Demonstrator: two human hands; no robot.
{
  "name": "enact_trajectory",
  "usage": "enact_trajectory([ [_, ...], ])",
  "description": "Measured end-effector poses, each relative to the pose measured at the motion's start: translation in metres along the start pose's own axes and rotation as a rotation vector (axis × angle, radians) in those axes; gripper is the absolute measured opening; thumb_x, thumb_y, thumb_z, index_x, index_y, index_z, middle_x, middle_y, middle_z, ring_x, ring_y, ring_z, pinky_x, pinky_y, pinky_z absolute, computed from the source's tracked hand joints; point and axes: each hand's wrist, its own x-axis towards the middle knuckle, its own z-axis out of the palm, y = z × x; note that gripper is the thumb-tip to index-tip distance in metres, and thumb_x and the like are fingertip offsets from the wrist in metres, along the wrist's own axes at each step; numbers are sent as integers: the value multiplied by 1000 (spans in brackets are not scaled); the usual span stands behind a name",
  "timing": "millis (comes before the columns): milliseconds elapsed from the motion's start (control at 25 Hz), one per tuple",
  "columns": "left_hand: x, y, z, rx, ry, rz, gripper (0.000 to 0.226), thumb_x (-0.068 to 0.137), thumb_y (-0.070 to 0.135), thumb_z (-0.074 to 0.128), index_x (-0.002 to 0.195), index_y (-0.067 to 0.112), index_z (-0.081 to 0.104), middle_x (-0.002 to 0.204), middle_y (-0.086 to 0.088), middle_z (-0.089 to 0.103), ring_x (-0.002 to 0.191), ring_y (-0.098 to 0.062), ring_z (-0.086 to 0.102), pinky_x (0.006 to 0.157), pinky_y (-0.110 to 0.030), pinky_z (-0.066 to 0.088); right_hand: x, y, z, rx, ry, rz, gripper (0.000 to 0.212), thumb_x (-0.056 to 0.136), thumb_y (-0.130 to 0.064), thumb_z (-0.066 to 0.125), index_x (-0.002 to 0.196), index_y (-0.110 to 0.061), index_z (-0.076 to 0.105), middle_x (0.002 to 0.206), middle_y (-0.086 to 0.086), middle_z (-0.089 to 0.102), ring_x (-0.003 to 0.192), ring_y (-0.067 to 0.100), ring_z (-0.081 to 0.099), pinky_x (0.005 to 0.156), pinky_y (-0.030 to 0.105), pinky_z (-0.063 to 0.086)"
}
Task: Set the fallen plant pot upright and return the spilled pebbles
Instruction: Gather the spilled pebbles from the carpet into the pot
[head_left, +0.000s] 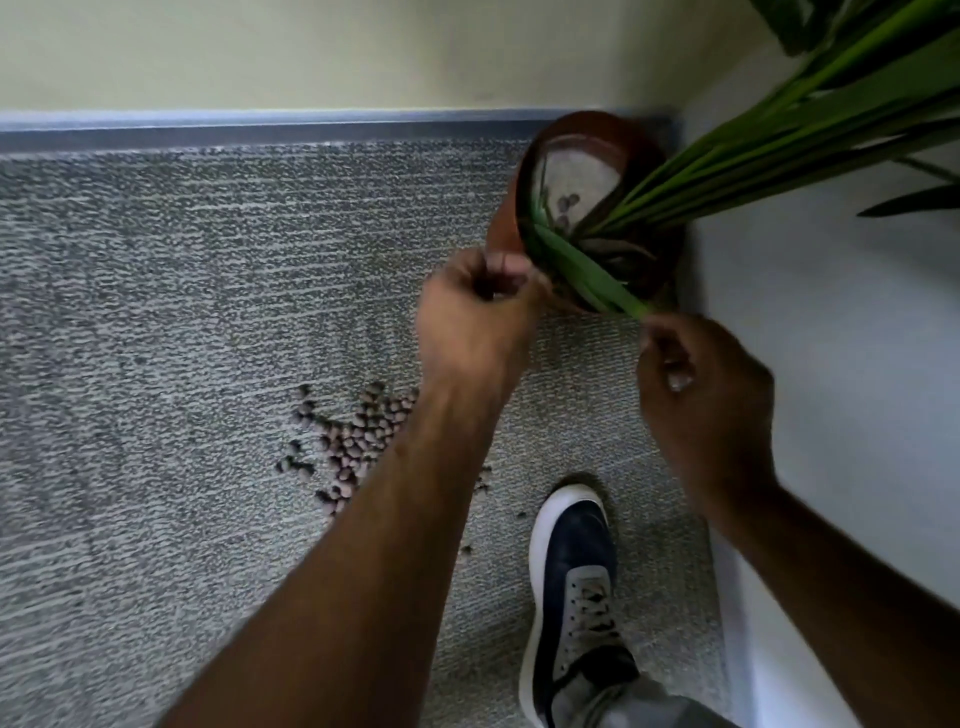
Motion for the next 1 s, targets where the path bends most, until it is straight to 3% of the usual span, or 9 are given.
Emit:
enact_trajectory([
  [80, 17, 21, 25, -29, -26, -20, 10, 78, 9, 78, 83, 15, 72, 81, -2, 76, 79, -20, 74, 79, -39, 62, -30, 9, -3, 51, -20, 124, 20, 92, -6, 67, 112, -9, 70, 100, 4, 73, 79, 10, 66, 72, 6, 50],
  [200, 31, 40, 49, 67, -56, -43, 12, 80, 15, 78, 90, 21, 74, 84, 5, 74, 84, -13, 73, 80, -34, 62, -71, 14, -2, 54, -80, 230, 22, 89, -4, 69, 110, -11, 72, 100, 4, 74, 74, 12, 67, 68, 9, 51],
  [280, 35, 48, 57, 130, -132, -71, 24, 85, 18, 74, 109, 22, 72, 88, 10, 67, 94, -13, 70, 85, -32, 61, -84, 19, 0, 58, -127, 250, 24, 88, -3, 69, 110, -12, 72, 100, 5, 74, 75, 14, 69, 66, 23, 58],
  [440, 30, 33, 47, -18, -310, -82, 51, 91, 1, 60, 140, 15, 54, 127, -4, 62, 118, -22, 62, 97, -37, 56, -84, 23, 10, 77, -161, 284, 24, 89, -2, 66, 112, -10, 72, 103, 6, 74, 82, 18, 70, 72, 29, 60],
  [600, 24, 9, 27, -82, -394, 25, 45, 90, -18, 44, 131, -6, 56, 127, -21, 65, 120, -34, 62, 98, -51, 54, -72, 20, 32, 127, -215, 254, 24, 91, -6, 67, 114, -13, 70, 105, 1, 74, 85, 10, 69, 74, 9, 50],
  [680, 25, 2, 20, -95, -305, 95, 28, 90, -13, 49, 113, -6, 65, 112, -18, 70, 107, -31, 68, 94, -49, 56, -62, 18, 39, 140, -245, 205, 25, 91, -8, 66, 115, -14, 69, 107, -1, 73, 85, 7, 67, 73, 6, 50],
  [800, 19, -30, -18, 161, -71, 168, 7, 93, 16, 63, 93, 15, 70, 92, 4, 74, 86, -11, 72, 82, -37, 61, -46, 12, 63, 131, -379, 164, 28, 93, -12, 64, 120, -13, 68, 111, 4, 73, 93, 18, 70, 79, 31, 59],
  [880, -1, -72, -52, 413, -22, 141, 21, 95, 30, 63, 112, 19, 69, 107, 9, 71, 85, 3, 67, 80, -24, 60, -33, 14, 78, 0, -529, 91, 29, 97, -17, 60, 124, -14, 67, 118, 7, 70, 103, 27, 67, 85, 41, 56],
  [1000, -22, -134, -111, 970, -121, 85, 61, 94, 31, 63, 150, 24, 40, 156, -8, 37, 130, -23, 48, 102, -42, 49, 7, 11, 103, -132, -694, -11, 43, 97, -20, 59, 139, -15, 56, 142, 9, 56, 127, 31, 54, 100, 41, 48],
])
